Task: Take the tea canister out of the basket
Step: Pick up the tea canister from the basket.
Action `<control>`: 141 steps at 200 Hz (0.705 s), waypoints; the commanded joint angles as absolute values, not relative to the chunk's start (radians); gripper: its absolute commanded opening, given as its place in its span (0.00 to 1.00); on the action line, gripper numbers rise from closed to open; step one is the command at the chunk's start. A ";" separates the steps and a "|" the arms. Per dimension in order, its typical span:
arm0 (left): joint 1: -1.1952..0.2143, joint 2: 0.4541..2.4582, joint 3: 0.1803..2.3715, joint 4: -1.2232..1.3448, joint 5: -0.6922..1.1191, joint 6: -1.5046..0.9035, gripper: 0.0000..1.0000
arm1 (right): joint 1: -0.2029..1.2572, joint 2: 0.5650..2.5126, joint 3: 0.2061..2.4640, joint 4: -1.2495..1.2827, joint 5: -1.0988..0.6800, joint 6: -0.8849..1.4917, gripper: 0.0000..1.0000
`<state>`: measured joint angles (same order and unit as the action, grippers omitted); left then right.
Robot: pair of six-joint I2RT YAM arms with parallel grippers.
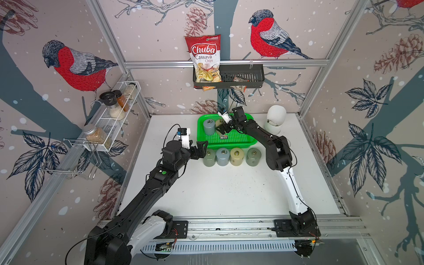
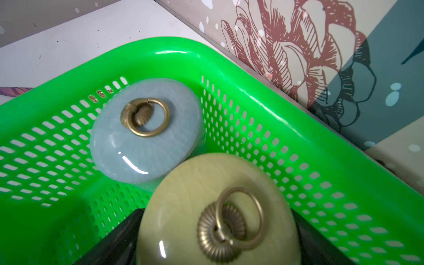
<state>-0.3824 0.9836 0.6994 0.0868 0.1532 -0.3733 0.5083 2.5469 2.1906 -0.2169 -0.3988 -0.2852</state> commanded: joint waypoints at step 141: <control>-0.380 0.961 0.696 0.106 0.188 -0.377 0.97 | 0.524 2.415 2.025 -0.075 -0.376 -0.261 0.42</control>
